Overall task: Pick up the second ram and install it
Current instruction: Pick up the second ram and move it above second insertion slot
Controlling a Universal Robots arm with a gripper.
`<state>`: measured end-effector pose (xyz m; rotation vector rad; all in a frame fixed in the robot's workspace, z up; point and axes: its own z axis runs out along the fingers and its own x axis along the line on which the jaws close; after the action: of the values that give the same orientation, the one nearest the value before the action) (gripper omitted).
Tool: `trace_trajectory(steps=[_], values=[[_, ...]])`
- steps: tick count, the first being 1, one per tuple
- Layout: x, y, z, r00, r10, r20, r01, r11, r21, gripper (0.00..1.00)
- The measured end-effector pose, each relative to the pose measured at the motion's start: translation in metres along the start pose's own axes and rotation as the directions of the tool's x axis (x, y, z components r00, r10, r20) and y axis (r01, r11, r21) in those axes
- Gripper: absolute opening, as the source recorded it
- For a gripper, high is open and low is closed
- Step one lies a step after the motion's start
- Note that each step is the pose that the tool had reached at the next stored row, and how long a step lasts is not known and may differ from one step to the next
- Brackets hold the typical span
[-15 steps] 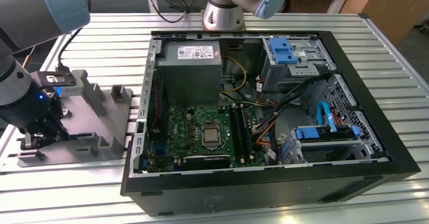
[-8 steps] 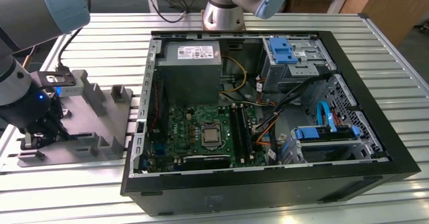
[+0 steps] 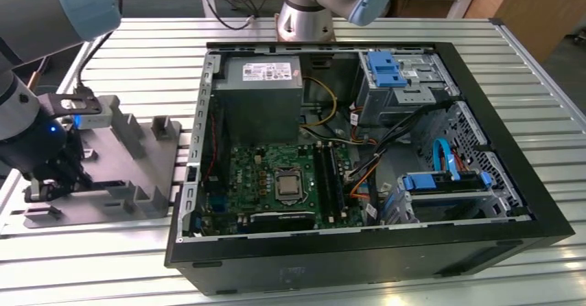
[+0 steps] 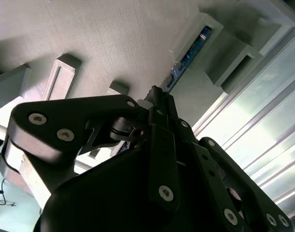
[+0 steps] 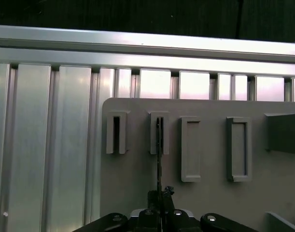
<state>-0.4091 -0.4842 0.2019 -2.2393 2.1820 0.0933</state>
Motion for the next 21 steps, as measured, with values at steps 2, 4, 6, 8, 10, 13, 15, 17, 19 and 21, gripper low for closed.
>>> trace_trajectory(steps=[2, 4, 6, 8, 10, 13, 15, 17, 19, 21], values=[[-0.0003, 0.0002, -0.0063, 1.0000, 0.000, 0.0001, 0.000, 1.0000, 0.0001, 0.14], [-0.0007, 0.0004, -0.0130, 1.0000, 0.000, 0.0000, 0.000, 1.0000, -0.0001, 0.14], [-0.0010, 0.0006, -0.0190, 1.0000, 0.000, 0.0001, 0.000, 1.0000, 0.0001, 0.14], [-0.0013, 0.0008, -0.0249, 1.0000, 0.000, 0.0000, 0.000, 1.0000, 0.0000, 0.14], [-0.0016, 0.0010, -0.0304, 1.0000, 0.000, 0.0000, 0.000, 1.0000, 0.0001, 0.14], [-0.0020, 0.0012, -0.0383, 1.0000, 0.000, 0.0001, 0.000, 1.0000, 0.0000, 0.14], [-0.0022, 0.0014, -0.0430, 1.0000, 0.000, 0.0000, 0.000, 1.0000, 0.0000, 0.14], [-0.0025, 0.0015, -0.0474, 1.0000, 0.000, 0.0001, 0.000, 1.0000, 0.0001, 0.14], [-0.0027, 0.0017, -0.0516, 1.0000, 0.000, 0.0001, 0.000, 1.0000, 0.0000, 0.14], [-0.0029, 0.0018, -0.0559, 1.0000, 0.000, 0.0001, 0.000, 1.0000, 0.0000, 0.14]])
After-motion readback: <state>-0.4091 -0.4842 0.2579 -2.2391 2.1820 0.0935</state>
